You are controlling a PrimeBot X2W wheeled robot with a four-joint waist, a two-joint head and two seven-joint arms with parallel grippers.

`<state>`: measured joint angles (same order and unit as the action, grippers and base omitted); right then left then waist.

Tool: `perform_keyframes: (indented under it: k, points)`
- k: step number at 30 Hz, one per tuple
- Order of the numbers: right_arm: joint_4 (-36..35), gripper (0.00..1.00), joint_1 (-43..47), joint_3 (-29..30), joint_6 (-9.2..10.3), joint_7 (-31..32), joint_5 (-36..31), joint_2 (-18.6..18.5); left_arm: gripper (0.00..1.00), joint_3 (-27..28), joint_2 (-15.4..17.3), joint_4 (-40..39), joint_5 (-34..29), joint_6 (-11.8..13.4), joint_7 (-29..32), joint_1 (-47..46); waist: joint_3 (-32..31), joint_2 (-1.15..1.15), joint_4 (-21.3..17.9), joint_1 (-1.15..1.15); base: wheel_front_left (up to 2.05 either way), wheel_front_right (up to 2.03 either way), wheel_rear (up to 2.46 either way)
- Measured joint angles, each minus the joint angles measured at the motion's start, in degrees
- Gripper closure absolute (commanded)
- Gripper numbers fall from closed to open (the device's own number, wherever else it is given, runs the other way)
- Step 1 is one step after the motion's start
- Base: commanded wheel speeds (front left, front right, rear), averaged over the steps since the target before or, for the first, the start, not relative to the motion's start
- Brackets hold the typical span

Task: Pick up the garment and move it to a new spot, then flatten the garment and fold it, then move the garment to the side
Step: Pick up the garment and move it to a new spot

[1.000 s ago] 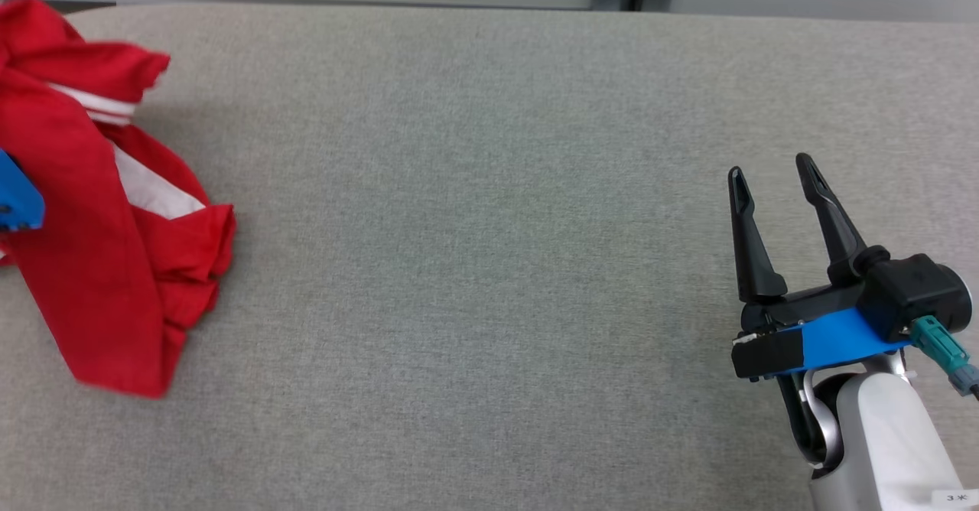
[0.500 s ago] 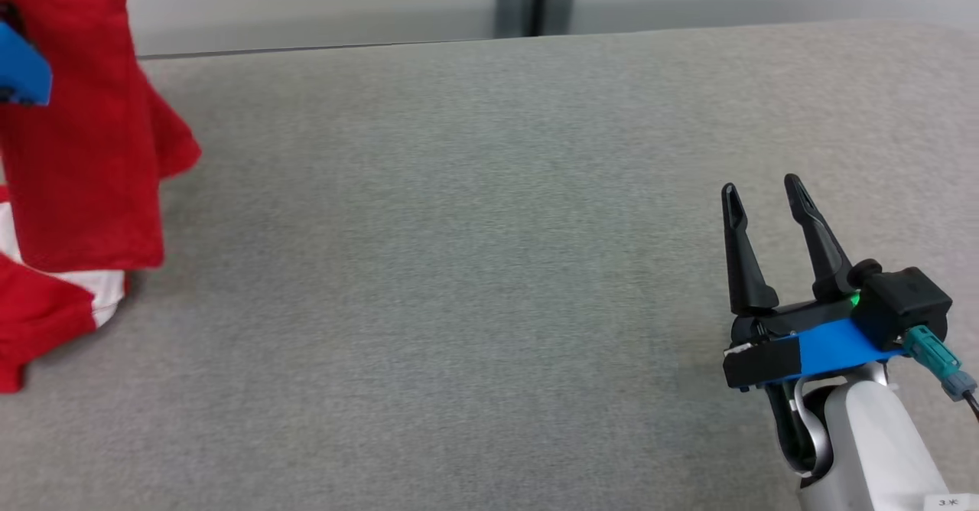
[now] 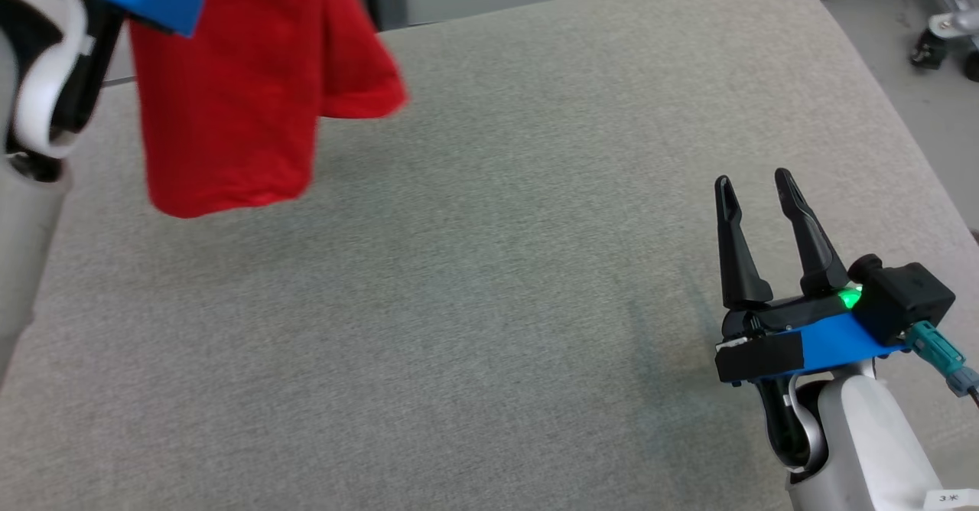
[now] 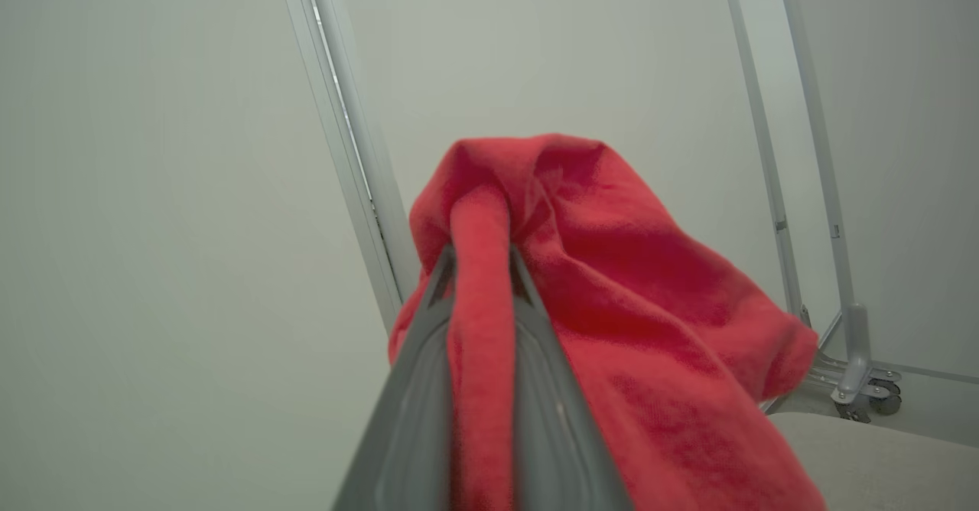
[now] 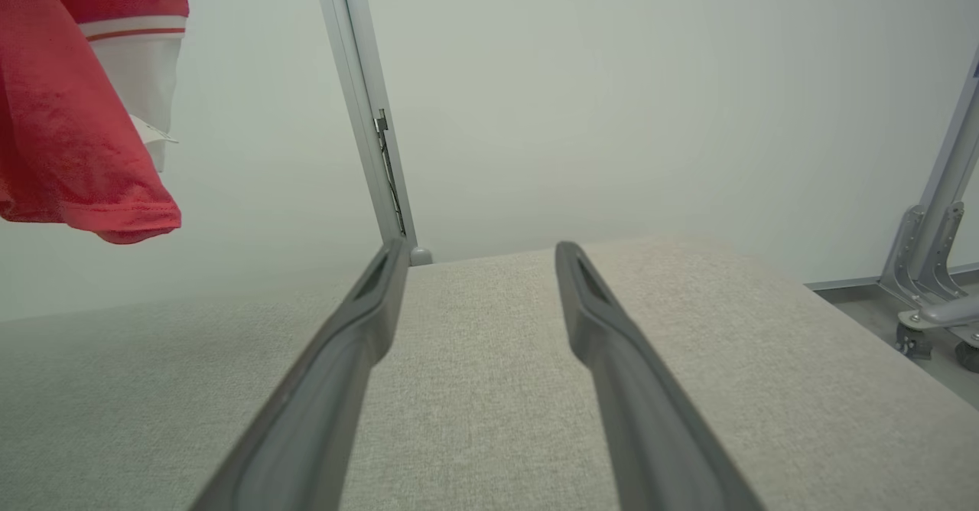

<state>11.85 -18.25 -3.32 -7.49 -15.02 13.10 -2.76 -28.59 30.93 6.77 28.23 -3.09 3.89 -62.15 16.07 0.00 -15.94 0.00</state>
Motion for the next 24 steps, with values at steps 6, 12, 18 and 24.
perform_keyframes:
  k: [6, 12, 18, 24]
  points:
    - [-0.5, 0.00, 0.0, -0.5, 0.00, 0.0, 0.7, 0.0, 1.00, -2.5, -3.5, -0.4, 0.4, -0.2, 0.1, -0.3, 0.4, 0.00, -2.6, 0.00, 0.00, 0.00, 0.00]
    - [-0.7, 0.00, 0.0, -0.3, 0.00, 0.0, 0.6, 0.0, 1.00, -5.1, -6.2, 3.0, 2.4, 0.1, -3.0, 7.9, 0.4, 0.00, -1.9, 0.00, 0.00, 0.00, 0.00]
    - [-0.7, 0.00, 0.0, -0.2, 0.00, 0.0, -0.5, 0.0, 1.00, -8.8, -9.5, 7.9, 3.7, 0.3, -7.0, 18.0, 0.0, 0.00, 0.6, 0.00, 0.00, 0.00, 0.00]
    - [0.0, 0.00, 0.0, -0.7, 0.00, 0.0, -1.1, 0.0, 1.00, -14.0, -13.5, 13.6, 3.4, -0.7, -10.6, 25.2, -0.4, 0.00, 3.0, 0.00, 0.00, 0.00, 0.00]
